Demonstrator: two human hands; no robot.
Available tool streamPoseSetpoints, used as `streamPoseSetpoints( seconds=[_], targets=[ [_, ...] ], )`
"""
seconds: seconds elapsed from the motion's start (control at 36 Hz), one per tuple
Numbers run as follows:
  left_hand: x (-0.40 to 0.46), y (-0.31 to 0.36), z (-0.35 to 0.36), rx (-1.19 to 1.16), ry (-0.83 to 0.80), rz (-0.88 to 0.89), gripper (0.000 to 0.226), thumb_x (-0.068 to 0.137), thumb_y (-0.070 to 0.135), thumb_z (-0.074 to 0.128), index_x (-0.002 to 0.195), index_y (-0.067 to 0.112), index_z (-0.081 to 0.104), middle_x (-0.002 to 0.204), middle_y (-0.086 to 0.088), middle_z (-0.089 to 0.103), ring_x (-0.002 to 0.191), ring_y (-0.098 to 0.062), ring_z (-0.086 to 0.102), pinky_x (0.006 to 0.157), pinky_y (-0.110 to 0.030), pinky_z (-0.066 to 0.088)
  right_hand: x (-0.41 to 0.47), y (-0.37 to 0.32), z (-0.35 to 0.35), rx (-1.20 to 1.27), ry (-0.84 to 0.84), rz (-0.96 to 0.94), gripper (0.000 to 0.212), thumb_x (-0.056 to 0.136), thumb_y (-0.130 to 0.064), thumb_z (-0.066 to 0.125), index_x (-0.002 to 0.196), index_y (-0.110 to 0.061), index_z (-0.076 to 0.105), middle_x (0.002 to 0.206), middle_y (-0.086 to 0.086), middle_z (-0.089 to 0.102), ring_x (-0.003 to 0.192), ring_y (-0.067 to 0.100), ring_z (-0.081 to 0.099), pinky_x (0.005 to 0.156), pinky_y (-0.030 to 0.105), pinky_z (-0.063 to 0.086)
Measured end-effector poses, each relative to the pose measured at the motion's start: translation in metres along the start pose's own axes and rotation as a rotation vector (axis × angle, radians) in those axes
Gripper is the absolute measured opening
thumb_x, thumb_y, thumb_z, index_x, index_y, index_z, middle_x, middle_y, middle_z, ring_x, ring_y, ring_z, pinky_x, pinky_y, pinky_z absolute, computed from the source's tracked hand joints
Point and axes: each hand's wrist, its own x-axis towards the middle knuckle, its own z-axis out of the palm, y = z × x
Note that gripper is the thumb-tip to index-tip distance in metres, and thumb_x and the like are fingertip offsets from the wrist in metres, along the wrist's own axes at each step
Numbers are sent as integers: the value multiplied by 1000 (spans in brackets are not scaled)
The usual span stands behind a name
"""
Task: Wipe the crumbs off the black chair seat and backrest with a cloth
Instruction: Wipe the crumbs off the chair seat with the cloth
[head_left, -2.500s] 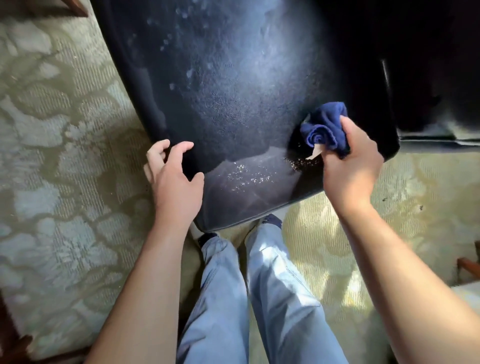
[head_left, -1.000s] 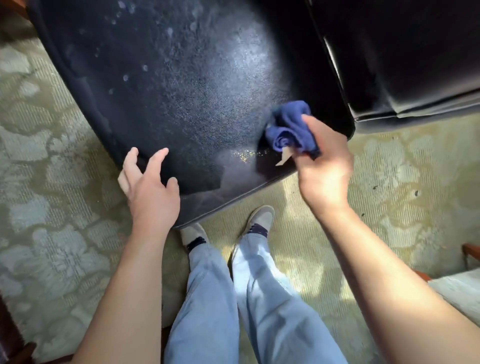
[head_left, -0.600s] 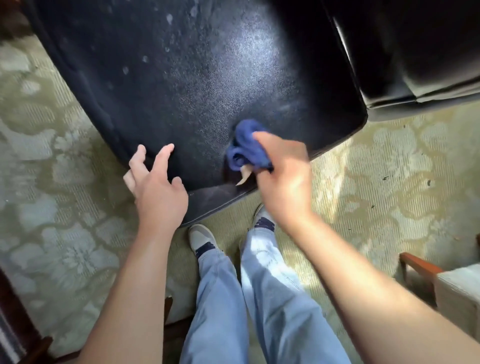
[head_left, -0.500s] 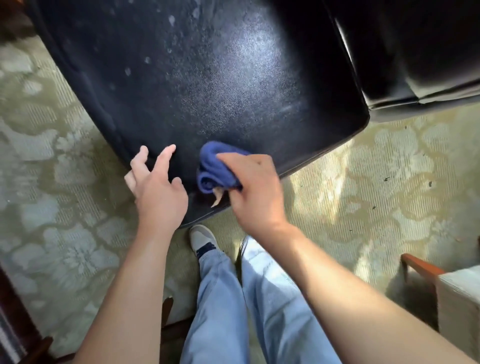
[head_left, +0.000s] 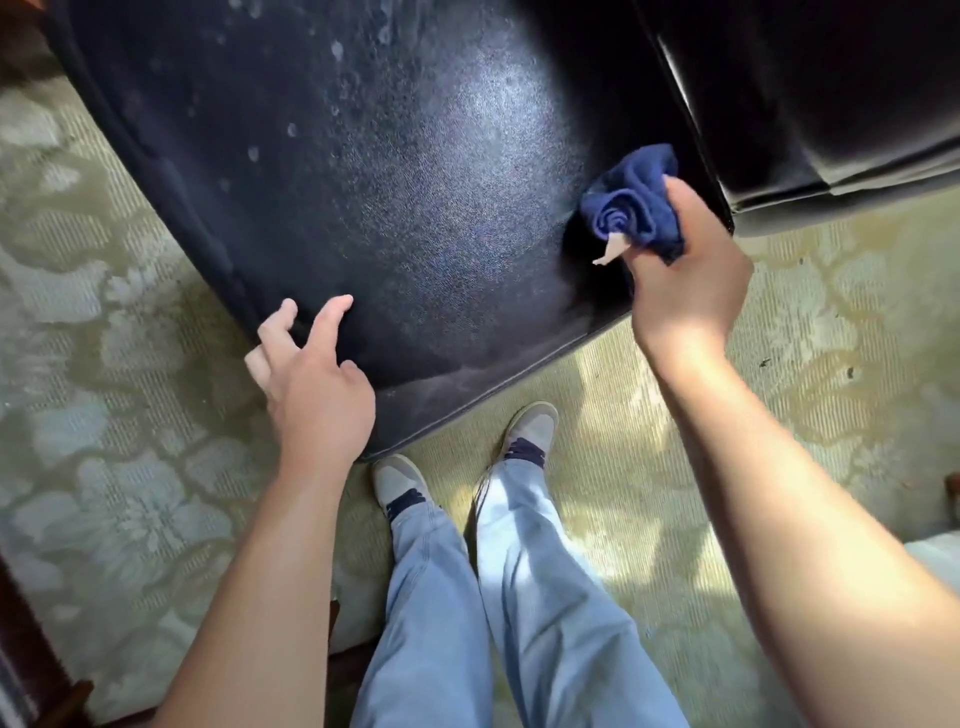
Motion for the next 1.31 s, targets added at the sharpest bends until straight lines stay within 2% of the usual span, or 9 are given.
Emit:
streamPoseSetpoints(
  seconds=[0.19, 0.36, 0.56, 0.67, 0.81, 0.92, 1.11, 1.19, 1.31],
  targets=[
    [1, 0, -2, 6, -18, 2, 61, 93, 1, 48, 138, 42, 56, 157, 1, 27, 134, -31, 30, 97, -27, 29, -69, -14, 25, -42, -193, -329, 41, 64, 4, 67, 99, -16, 71, 92, 1, 73, 85, 17, 62, 76, 35, 49],
    [-1, -4, -7, 26, -44, 32, 66, 93, -4, 45, 143, 38, 52, 160, 0, 26, 134, -33, 31, 95, -23, 26, -133, -12, 40, 1, -483, -336, 60, 71, 0, 64, 123, -28, 69, 117, -14, 69, 110, 21, 57, 96, 33, 48],
    [-5, -23, -15, -56, -89, 76, 65, 94, -2, 49, 149, 32, 44, 162, 10, 25, 139, -22, 28, 101, -12, 17, -117, -6, 36, 37, -171, -346, 52, 75, 0, 79, 124, -13, 68, 120, 1, 70, 109, 22, 61, 100, 25, 43],
    [-7, -36, -17, -117, -79, 34, 67, 91, -6, 44, 147, 32, 46, 161, 10, 26, 139, -21, 31, 102, -15, 20, -109, 5, 45, 24, -24, -282, 48, 78, -1, 75, 124, -12, 68, 115, 3, 72, 106, 29, 65, 95, 38, 49],
    [-11, -59, -11, -199, -126, -15, 78, 86, -9, 40, 146, 40, 44, 162, 11, 19, 140, -22, 38, 110, -30, 34, -138, -9, 64, -79, -141, -258, 38, 77, -6, 73, 113, -19, 70, 101, -6, 71, 93, 20, 57, 88, 27, 47],
    [-6, -74, -7, -302, -162, 16, 83, 80, -11, 40, 141, 45, 48, 159, 21, 18, 141, -22, 39, 114, -42, 40, -181, -17, 86, -72, -179, -405, 61, 66, 12, 68, 121, -15, 70, 120, -6, 70, 100, 9, 49, 92, 24, 41],
    [-7, -95, -21, -385, -259, 80, 82, 80, -20, 35, 144, 29, 52, 164, 8, 22, 146, -16, 36, 120, -33, 31, -224, -18, 102, -76, -561, -502, 49, 79, -4, 67, 123, -23, 69, 122, -15, 67, 98, 22, 53, 90, 30, 45],
    [-8, -106, -22, -440, -279, 88, 83, 78, -21, 35, 144, 27, 52, 162, 8, 27, 141, -17, 43, 116, -44, 40, -216, -28, 90, -19, -524, -500, 42, 83, -21, 61, 124, -21, 69, 123, -13, 68, 98, 17, 52, 91, 23, 44],
    [-5, -109, -24, -512, -281, 71, 81, 81, -20, 37, 144, 29, 51, 157, 10, 36, 125, -16, 55, 108, -43, 47, -183, -49, 84, -65, -363, -525, 58, 72, 5, 72, 125, -18, 68, 125, -11, 65, 104, 21, 56, 96, 16, 38]
  ],
)
